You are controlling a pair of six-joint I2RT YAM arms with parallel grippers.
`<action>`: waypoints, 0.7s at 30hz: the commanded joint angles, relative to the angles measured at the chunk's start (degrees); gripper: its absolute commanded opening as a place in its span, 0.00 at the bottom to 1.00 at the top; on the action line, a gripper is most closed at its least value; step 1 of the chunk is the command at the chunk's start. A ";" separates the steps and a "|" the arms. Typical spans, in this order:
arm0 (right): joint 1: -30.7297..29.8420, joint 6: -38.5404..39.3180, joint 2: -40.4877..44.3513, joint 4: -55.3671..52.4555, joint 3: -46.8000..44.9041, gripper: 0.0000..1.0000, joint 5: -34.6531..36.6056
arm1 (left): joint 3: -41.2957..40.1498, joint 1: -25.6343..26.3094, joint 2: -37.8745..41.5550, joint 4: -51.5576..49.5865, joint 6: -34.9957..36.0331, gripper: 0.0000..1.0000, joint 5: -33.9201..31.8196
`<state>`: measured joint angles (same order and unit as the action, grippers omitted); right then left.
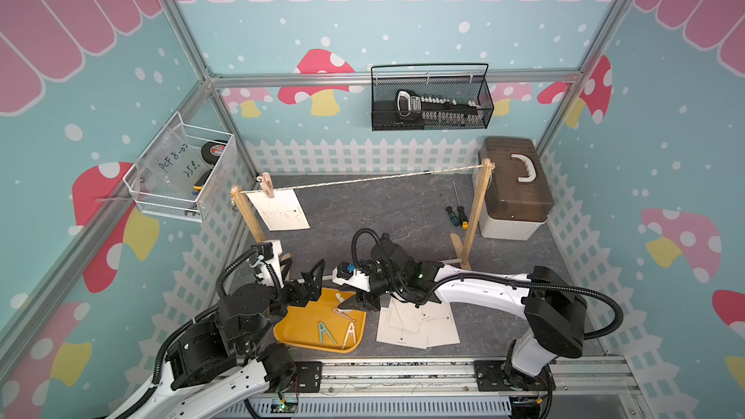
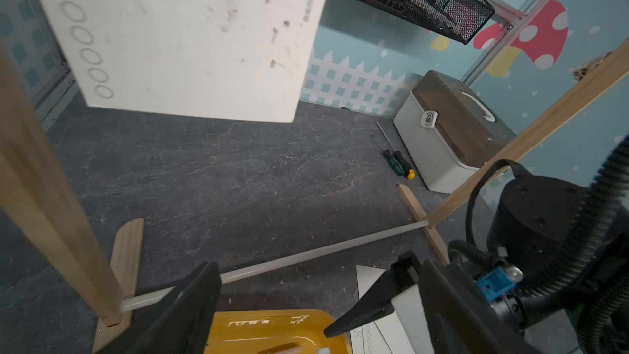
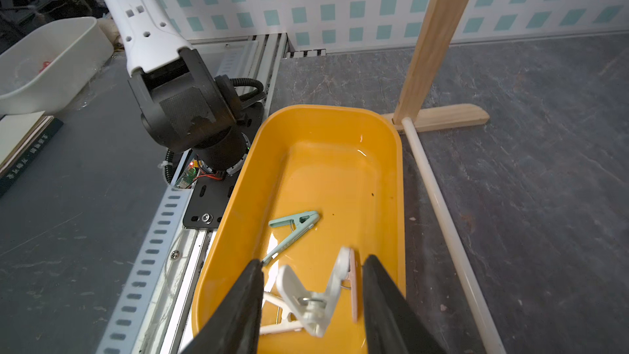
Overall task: Remove the postcards from the strings
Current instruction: Place the clamp in the storage box, then pinch the postcard on the clothesline.
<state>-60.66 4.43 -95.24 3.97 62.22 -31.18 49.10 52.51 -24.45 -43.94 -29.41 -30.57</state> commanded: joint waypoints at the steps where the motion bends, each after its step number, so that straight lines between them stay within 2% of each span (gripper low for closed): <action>1: -0.06 2.97 2.08 -0.45 -1.25 0.57 3.37 | 2.18 -1.18 -2.99 2.62 4.03 0.97 4.88; 3: -0.02 3.70 3.14 -0.44 -1.81 0.61 5.60 | 3.00 -4.05 -5.64 3.28 4.25 0.97 10.02; 5: 0.03 4.35 4.45 -0.27 -2.58 0.62 8.04 | 3.03 -9.30 -7.48 4.67 3.92 0.97 18.40; 8: 0.27 5.03 7.48 0.61 -4.04 0.63 11.86 | 1.12 -20.48 -8.16 8.03 0.64 0.97 32.64; 11: 1.19 5.80 10.97 1.06 -4.64 0.64 13.91 | -3.48 -33.17 -7.90 14.54 -6.47 0.96 48.11; 13: 2.05 6.03 13.47 1.05 -4.48 0.64 14.41 | -8.14 -40.33 -7.31 21.34 -13.81 0.97 56.94; 14: 2.42 6.04 14.55 1.04 -4.28 0.64 14.24 | -10.30 -42.76 -6.83 24.35 -17.16 0.96 59.37; 16: 2.87 6.04 17.07 1.64 -3.71 0.65 13.96 | -14.67 -43.88 -5.37 31.69 -23.18 0.97 60.29; 21: 3.01 6.02 19.49 2.19 2.03 0.76 15.53 | -24.60 -44.83 0.44 45.20 -34.63 0.99 55.06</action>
<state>-57.69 9.15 -76.55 4.47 60.14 -16.88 27.70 8.40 -27.27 -11.75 -53.43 23.16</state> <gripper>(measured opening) 0.750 0.986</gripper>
